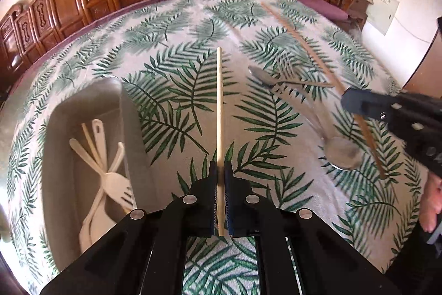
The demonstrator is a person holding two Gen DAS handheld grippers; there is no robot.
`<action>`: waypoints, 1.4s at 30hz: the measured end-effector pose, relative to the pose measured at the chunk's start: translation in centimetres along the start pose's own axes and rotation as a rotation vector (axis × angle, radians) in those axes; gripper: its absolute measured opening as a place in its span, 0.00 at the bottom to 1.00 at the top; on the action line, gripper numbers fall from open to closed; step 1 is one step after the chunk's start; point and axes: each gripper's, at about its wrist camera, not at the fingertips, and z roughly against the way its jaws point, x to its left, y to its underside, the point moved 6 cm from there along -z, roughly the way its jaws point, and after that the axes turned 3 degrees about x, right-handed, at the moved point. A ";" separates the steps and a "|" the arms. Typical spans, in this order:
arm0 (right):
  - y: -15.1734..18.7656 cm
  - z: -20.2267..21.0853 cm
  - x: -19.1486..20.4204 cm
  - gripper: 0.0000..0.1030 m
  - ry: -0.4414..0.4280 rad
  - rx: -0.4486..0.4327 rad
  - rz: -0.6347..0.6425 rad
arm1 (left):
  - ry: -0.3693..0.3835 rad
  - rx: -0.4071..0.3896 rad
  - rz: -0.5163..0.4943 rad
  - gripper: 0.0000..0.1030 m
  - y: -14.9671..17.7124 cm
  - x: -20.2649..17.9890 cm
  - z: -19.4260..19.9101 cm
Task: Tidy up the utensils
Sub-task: 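Close the left tool on another wooden chopstick while the right tool holds its chopstick, then carry the chopstick with the left tool into the tray and open it while the right tool follows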
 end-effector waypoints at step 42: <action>0.7 -0.5 4.5 0.06 -0.030 0.014 0.074 | -0.081 -0.004 0.212 0.04 4.7 12.7 5.0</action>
